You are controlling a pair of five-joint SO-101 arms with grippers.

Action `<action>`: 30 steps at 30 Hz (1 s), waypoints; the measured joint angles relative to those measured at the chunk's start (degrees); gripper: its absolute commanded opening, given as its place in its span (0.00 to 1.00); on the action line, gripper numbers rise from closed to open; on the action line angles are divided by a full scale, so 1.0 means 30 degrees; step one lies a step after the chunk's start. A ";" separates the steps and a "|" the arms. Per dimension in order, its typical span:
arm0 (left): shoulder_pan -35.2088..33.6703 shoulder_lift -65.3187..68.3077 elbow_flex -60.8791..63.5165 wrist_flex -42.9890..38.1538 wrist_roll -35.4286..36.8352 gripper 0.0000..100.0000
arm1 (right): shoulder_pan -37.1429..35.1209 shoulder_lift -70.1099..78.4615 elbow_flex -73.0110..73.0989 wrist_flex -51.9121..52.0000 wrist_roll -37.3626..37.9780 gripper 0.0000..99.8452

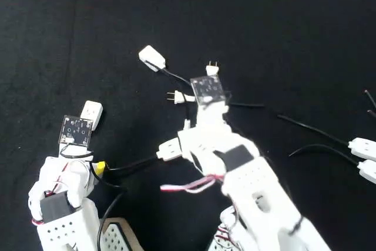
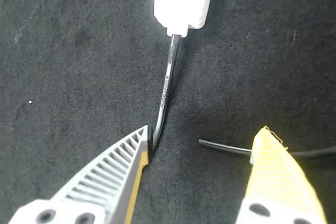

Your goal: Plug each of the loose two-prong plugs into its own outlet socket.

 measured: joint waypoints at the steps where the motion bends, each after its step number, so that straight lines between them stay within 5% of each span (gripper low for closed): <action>1: 0.0000 -0.0029 0.0059 0.0000 0.0000 0.31 | 0.0000 -0.1143 0.0352 -0.0059 0.0000 0.01; 6: 0.0117 -0.0059 0.0117 -0.0527 0.0615 0.31 | -0.2432 -0.5744 0.1641 -0.0088 0.0674 0.01; 11: 0.1875 -0.0059 -0.0176 -0.3282 0.5773 0.31 | -0.6183 -0.8205 0.2022 -0.0088 0.1084 0.01; 17: 0.5363 -0.0059 -0.2286 -0.4132 0.9670 0.31 | -0.7707 -0.8703 0.2784 -0.0147 0.2960 0.01; 23: 1.0491 -0.0117 -0.4601 -0.1817 1.0286 0.31 | -0.7707 -0.8703 0.2784 -0.0147 0.3253 0.01; 30: 1.1487 -0.0147 -0.5421 -0.0615 0.9465 0.31 | -0.7707 -0.8703 0.2813 -0.0117 0.3663 0.01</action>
